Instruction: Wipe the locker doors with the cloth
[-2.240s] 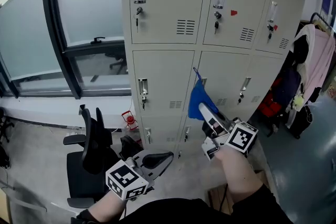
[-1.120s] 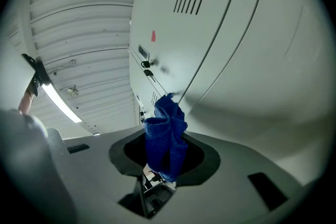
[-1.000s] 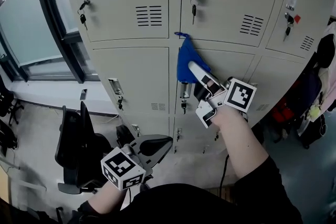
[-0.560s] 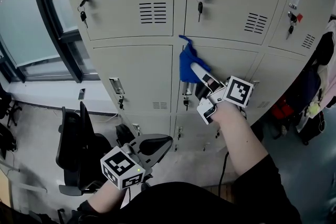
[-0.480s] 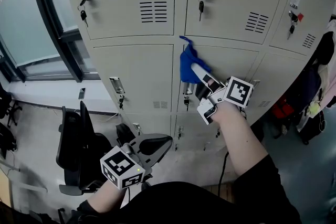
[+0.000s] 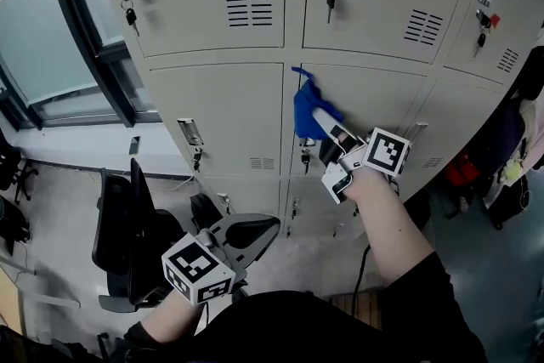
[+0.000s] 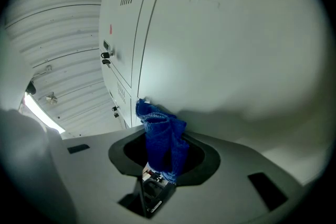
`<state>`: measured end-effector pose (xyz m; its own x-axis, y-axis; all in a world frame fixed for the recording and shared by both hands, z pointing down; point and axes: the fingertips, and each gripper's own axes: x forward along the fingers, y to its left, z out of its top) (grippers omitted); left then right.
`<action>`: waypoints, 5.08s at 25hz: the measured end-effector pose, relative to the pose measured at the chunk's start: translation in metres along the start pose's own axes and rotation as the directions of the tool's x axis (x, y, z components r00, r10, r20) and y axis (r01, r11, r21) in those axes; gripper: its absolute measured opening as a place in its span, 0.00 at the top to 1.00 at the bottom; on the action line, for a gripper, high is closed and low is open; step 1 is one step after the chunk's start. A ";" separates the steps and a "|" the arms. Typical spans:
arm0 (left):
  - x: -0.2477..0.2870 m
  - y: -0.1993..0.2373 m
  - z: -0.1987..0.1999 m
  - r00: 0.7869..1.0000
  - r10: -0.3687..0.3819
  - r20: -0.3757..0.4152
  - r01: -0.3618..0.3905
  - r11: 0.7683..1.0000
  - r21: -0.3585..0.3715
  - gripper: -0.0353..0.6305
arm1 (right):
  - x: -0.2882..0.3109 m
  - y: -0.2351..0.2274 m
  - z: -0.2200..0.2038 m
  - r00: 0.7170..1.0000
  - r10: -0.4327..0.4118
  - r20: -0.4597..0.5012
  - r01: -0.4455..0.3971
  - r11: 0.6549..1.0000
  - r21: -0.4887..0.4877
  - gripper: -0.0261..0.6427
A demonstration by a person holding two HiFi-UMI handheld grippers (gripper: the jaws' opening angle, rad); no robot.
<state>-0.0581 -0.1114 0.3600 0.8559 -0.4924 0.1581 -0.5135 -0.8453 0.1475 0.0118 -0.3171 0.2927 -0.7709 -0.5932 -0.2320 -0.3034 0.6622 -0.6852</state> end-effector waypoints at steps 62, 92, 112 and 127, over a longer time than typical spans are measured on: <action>-0.004 0.023 -0.039 0.987 0.115 -0.108 -0.124 0.990 -0.073 0.94 | -0.063 -0.198 -0.193 0.958 -0.243 -0.151 0.283 0.883 0.373 0.81; 0.005 -0.011 0.001 0.999 0.041 0.002 -0.041 0.999 -0.013 0.94 | -0.054 0.042 0.014 0.979 0.198 0.044 -0.201 0.976 0.078 0.81; 0.025 -0.025 -0.002 0.999 0.036 -0.016 -0.036 0.999 -0.016 0.94 | -0.051 -0.017 0.044 0.993 0.094 0.074 -0.098 0.994 0.051 0.81; 0.034 -0.018 -0.013 0.998 0.037 -0.052 -0.038 0.999 -0.037 0.94 | -0.072 -0.105 -0.046 1.000 -0.016 -0.011 0.017 0.984 0.180 0.81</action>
<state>-0.0209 -0.1101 0.3757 0.8323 -0.5115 0.2137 -0.5480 -0.8175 0.1772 0.0734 -0.3233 0.4130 -0.7721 -0.5985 -0.2136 -0.2112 0.5588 -0.8020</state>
